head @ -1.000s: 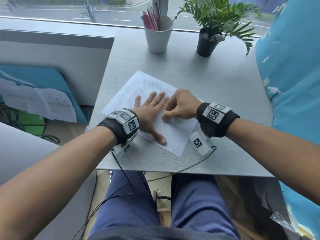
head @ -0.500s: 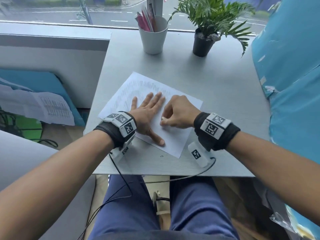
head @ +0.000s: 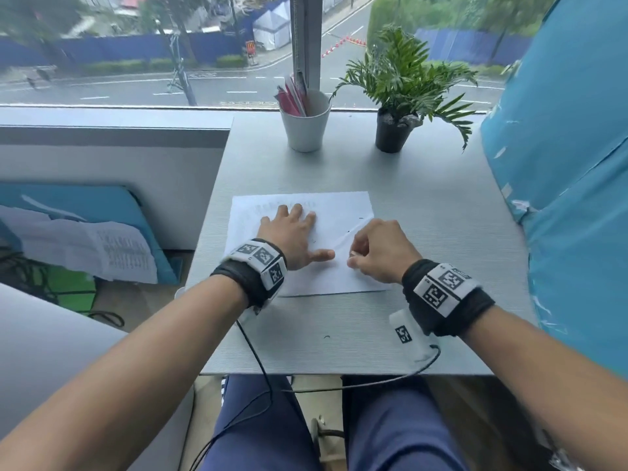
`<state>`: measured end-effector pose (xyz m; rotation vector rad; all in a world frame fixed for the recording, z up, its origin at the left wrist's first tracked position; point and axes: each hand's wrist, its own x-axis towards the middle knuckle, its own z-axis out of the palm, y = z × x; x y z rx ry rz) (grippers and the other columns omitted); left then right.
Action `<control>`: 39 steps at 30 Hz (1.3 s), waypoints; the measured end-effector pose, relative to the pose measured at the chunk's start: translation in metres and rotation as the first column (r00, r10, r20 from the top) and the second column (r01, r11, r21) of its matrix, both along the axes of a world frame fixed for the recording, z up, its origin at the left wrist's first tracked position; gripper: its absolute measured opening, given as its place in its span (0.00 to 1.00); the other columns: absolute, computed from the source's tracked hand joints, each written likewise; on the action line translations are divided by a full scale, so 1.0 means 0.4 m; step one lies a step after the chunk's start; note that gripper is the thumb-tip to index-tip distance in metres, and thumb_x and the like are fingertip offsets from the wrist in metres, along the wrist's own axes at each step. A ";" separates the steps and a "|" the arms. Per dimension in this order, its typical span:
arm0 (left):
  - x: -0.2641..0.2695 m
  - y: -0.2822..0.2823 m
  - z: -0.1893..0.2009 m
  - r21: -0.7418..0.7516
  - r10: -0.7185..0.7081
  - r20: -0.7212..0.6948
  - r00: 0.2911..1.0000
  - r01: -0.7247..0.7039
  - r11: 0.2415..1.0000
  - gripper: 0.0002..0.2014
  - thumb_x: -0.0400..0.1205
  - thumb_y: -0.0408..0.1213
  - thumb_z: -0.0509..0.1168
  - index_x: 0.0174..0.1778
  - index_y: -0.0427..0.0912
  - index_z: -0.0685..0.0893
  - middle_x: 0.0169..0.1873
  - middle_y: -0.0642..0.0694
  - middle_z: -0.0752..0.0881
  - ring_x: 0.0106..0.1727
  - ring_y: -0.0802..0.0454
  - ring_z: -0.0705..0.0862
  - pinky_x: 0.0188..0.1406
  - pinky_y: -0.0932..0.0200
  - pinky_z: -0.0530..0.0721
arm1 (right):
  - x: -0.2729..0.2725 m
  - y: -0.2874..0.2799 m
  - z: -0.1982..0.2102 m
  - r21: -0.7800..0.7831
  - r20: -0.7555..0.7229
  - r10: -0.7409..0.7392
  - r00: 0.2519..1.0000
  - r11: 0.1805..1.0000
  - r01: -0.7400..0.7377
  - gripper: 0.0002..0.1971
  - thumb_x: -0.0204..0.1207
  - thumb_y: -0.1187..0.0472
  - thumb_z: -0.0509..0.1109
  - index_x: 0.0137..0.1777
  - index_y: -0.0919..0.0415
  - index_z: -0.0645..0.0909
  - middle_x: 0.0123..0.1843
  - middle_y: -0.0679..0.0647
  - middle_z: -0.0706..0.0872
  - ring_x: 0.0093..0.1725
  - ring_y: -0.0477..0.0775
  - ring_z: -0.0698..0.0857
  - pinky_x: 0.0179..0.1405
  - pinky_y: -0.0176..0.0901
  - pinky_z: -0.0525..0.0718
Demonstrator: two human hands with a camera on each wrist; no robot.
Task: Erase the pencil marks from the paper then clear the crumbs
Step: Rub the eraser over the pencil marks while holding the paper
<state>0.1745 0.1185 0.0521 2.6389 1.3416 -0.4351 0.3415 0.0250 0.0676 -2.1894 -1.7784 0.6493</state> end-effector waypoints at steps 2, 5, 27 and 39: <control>-0.010 0.000 0.009 0.052 0.002 -0.041 0.999 0.000 0.999 0.44 0.78 0.74 0.56 0.82 0.46 0.64 0.78 0.40 0.66 0.78 0.39 0.66 0.66 0.41 0.74 | 0.019 0.033 -0.001 -0.041 0.035 -0.005 0.999 0.999 0.006 0.02 0.67 0.61 0.78 0.37 0.58 0.90 0.39 0.51 0.89 0.45 0.52 0.87 0.48 0.40 0.86; -0.043 0.001 0.021 0.051 -0.002 0.000 1.000 0.002 0.999 0.33 0.82 0.64 0.61 0.74 0.42 0.75 0.68 0.39 0.71 0.70 0.39 0.74 0.62 0.44 0.77 | 0.058 0.100 -0.001 -0.014 0.081 -0.068 0.994 0.997 0.070 0.07 0.67 0.65 0.74 0.31 0.53 0.85 0.45 0.54 0.90 0.48 0.56 0.87 0.47 0.37 0.82; -0.045 0.056 -0.026 -0.332 -0.092 0.094 0.991 0.118 0.936 0.73 0.57 0.69 0.80 0.87 0.61 0.35 0.85 0.53 0.28 0.85 0.47 0.27 0.82 0.31 0.32 | -0.023 0.127 -0.017 0.011 -0.055 0.262 0.963 0.965 -0.262 0.06 0.66 0.58 0.78 0.36 0.59 0.92 0.31 0.49 0.89 0.31 0.48 0.84 0.32 0.36 0.81; -0.044 0.063 -0.029 -0.335 -0.109 0.069 0.992 0.126 0.934 0.76 0.53 0.72 0.80 0.86 0.61 0.33 0.84 0.54 0.26 0.84 0.48 0.25 0.82 0.30 0.33 | -0.060 0.114 0.009 -0.099 -0.100 0.421 0.901 0.897 -0.430 0.10 0.65 0.59 0.76 0.26 0.62 0.86 0.24 0.53 0.84 0.23 0.46 0.76 0.25 0.39 0.74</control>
